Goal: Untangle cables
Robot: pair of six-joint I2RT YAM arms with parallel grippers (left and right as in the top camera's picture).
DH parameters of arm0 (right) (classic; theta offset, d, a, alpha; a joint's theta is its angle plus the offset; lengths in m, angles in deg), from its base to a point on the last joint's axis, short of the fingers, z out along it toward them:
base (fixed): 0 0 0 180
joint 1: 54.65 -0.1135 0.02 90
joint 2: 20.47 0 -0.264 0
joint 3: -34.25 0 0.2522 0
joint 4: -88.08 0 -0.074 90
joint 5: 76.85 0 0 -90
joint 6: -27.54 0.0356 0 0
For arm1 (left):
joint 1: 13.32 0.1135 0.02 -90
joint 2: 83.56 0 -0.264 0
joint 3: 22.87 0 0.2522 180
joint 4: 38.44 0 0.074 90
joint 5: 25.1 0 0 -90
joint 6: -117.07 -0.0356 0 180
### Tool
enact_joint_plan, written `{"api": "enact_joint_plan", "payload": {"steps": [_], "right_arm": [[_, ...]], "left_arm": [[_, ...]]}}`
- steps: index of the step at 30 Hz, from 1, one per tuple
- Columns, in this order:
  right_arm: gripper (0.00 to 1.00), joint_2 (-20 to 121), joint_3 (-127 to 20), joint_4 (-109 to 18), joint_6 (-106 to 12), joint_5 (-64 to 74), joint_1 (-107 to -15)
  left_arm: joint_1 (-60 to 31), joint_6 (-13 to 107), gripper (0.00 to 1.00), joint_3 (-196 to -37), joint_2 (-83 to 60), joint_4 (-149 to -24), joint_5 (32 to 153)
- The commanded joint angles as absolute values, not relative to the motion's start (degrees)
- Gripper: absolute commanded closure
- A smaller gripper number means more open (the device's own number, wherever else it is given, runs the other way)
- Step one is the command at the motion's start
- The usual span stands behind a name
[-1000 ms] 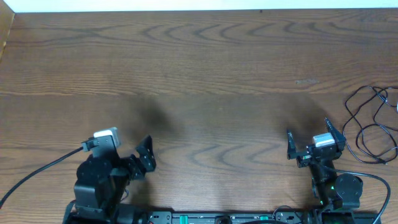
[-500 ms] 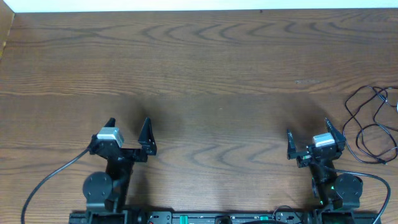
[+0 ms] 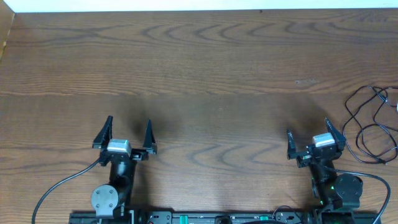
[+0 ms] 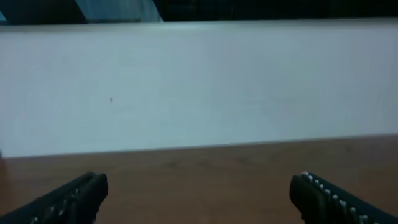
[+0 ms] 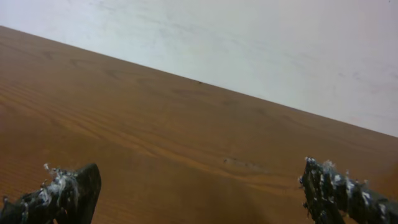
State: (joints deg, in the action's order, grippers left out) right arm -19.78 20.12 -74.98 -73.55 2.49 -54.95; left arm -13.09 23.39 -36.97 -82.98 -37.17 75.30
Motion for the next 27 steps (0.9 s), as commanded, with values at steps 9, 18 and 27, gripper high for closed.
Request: {"api": "enact_joint_plan", "payload": {"steps": [9,18,27], "right_arm": [[0.01,-20.1,20.2,-74.7,-74.3,2.7,-55.5],[0.01,-20.1,20.2,-74.7,-74.3,2.7,-55.5],[0.01,-20.1,20.2,-74.7,-74.3,2.7,-55.5]], "left_arm": [[-12.8,19.8,0.02,-36.9,-83.5,-54.8,75.2],[-12.8,19.8,0.02,-36.9,-83.3,-55.4,75.2],[-12.8,19.8,0.02,-36.9,-83.3,-55.4,75.2]]}}
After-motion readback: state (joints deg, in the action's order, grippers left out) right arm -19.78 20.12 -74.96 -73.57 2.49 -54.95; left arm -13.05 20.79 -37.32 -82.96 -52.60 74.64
